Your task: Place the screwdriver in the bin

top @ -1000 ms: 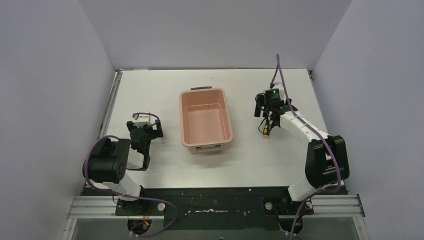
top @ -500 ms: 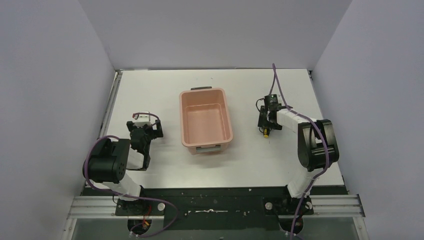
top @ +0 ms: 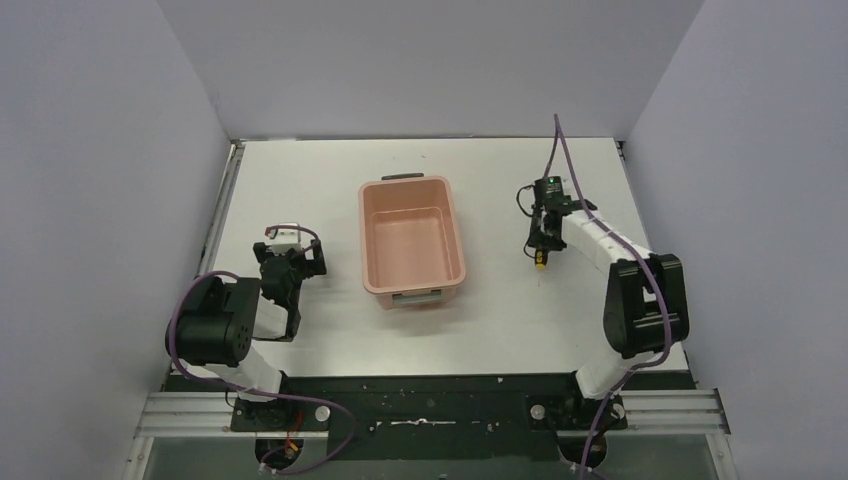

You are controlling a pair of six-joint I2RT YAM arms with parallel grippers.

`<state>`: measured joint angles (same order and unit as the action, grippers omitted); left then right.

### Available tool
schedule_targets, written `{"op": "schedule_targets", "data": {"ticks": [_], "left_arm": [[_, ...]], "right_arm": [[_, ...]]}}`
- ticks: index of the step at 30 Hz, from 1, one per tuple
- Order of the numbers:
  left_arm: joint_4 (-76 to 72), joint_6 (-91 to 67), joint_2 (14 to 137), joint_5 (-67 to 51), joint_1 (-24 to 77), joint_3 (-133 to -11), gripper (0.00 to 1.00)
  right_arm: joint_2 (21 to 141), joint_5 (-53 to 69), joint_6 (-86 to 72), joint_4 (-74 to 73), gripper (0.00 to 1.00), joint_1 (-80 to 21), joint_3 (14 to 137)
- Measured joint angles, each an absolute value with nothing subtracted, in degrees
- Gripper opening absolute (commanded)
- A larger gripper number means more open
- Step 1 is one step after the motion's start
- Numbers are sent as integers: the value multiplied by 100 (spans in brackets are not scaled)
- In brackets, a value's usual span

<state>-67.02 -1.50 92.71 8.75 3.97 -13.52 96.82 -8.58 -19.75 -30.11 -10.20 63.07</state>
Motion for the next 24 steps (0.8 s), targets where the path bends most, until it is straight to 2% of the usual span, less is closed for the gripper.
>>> {"op": "schedule_targets", "data": {"ticks": [10, 18, 24], "left_arm": [[-6702, -150, 9271, 875, 397, -1352, 97], [-6702, -150, 9271, 875, 397, -1352, 97], [-6702, -150, 9271, 875, 397, -1352, 97]], "right_arm": [[8676, -1562, -1776, -4272, 0, -1584, 8298], [8770, -2043, -1940, -5098, 2, -3190, 9784], [9144, -2062, -2091, -5015, 2, -4532, 10226]]}}
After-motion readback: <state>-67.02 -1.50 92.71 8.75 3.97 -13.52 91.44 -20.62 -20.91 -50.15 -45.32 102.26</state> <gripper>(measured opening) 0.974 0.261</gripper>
